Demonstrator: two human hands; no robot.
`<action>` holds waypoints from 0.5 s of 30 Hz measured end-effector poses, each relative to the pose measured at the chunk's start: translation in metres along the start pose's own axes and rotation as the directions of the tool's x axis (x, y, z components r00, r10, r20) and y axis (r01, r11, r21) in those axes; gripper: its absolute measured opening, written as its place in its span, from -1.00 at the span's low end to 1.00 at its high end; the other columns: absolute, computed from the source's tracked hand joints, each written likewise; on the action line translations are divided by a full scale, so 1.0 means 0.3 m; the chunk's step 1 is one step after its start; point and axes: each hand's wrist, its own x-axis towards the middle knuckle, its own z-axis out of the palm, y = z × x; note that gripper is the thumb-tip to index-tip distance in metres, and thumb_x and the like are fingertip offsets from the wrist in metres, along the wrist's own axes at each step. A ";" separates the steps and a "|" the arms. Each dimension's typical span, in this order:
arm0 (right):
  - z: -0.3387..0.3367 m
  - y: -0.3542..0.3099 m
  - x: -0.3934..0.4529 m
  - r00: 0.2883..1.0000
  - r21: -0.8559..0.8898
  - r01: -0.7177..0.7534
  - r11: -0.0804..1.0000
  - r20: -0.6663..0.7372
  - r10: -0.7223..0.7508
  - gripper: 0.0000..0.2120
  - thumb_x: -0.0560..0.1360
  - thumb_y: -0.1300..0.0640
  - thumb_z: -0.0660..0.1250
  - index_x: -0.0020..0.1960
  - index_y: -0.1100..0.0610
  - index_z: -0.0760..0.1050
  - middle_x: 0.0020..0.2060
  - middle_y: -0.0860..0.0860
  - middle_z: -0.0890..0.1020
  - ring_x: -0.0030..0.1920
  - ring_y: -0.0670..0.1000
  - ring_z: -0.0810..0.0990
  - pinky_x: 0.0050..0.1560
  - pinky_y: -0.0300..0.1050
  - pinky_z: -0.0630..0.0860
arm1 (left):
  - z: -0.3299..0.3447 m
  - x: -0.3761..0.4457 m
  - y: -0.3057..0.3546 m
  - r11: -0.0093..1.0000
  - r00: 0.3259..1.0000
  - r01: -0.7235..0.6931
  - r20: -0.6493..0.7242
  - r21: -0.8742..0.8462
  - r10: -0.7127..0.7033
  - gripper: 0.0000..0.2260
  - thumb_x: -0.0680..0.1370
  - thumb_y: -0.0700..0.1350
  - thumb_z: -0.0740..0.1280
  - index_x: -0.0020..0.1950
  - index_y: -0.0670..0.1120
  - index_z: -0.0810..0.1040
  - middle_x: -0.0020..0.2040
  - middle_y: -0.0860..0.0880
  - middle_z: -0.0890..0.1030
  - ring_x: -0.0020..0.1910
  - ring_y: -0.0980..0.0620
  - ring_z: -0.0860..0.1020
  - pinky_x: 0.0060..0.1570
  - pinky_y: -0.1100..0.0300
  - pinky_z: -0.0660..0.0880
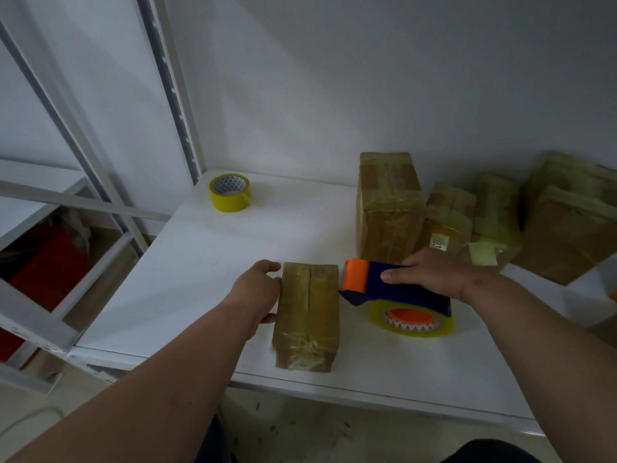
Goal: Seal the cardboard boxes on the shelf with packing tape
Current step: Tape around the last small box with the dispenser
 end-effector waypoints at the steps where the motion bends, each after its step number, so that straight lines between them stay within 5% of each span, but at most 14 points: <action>1: 0.005 -0.005 -0.006 1.000 0.014 -0.002 1.000 0.010 0.002 -0.60 0.44 -0.25 0.35 -0.13 0.09 0.64 -0.19 0.05 0.66 -0.17 0.04 0.64 -0.19 -0.16 0.46 | -0.001 -0.008 0.003 1.000 1.000 0.003 0.013 0.004 -0.003 -0.69 0.64 -0.23 0.14 0.30 0.05 0.48 0.08 -0.12 0.60 -0.02 -0.04 0.57 -0.23 0.09 0.59; 6: 0.027 -0.010 -0.047 0.999 0.050 0.010 0.999 0.052 -0.013 -0.62 0.43 -0.24 0.35 -0.19 0.08 0.65 -0.21 0.04 0.67 -0.18 0.02 0.65 -0.20 -0.19 0.48 | -0.034 -0.051 -0.014 0.998 0.997 -0.015 0.071 0.059 0.011 -0.65 0.63 -0.29 0.09 0.18 0.04 0.56 -0.01 -0.05 0.65 -0.11 0.02 0.57 -0.29 0.20 0.49; 8: 0.041 -0.001 -0.061 0.998 0.056 0.007 0.998 0.061 -0.010 -0.63 0.42 -0.25 0.36 -0.21 0.06 0.63 -0.23 0.02 0.66 -0.21 0.00 0.64 -0.22 -0.21 0.47 | -0.041 -0.057 -0.034 0.995 0.996 -0.076 0.044 0.067 0.073 -0.61 0.64 -0.29 0.07 0.28 0.06 0.54 0.14 -0.02 0.63 0.04 0.03 0.57 -0.08 0.15 0.56; 10: 0.059 0.011 -0.067 0.998 0.032 0.008 0.999 0.060 -0.010 -0.58 0.42 -0.28 0.35 -0.16 0.09 0.64 -0.21 0.03 0.66 -0.20 0.00 0.63 -0.19 -0.18 0.46 | -0.031 -0.068 -0.053 0.958 0.970 -0.227 -0.044 0.176 0.238 -0.64 0.68 -0.19 0.06 0.40 0.07 0.45 0.37 0.00 0.49 0.27 0.03 0.46 0.28 0.09 0.42; 12: 0.072 0.015 -0.066 0.999 0.013 0.021 1.000 0.042 -0.022 -0.55 0.42 -0.30 0.34 -0.15 0.10 0.64 -0.22 0.03 0.65 -0.22 -0.01 0.62 -0.21 -0.19 0.45 | 0.000 -0.088 -0.066 0.780 0.891 -0.420 0.048 0.464 0.451 -0.60 0.69 0.02 0.06 0.53 0.06 0.26 0.55 0.01 0.24 0.52 0.00 0.19 0.49 0.10 0.13; 15: 0.073 0.008 -0.069 0.999 -0.016 0.050 0.999 0.024 -0.049 -0.59 0.43 -0.30 0.32 -0.18 0.05 0.61 -0.26 -0.01 0.62 -0.25 -0.06 0.59 -0.27 -0.25 0.40 | 0.052 -0.095 -0.103 0.433 0.834 -0.509 0.304 0.744 0.460 -0.29 0.54 0.40 -0.10 0.60 0.08 -0.05 0.61 0.08 -0.09 0.57 0.03 -0.22 0.55 -0.04 -0.07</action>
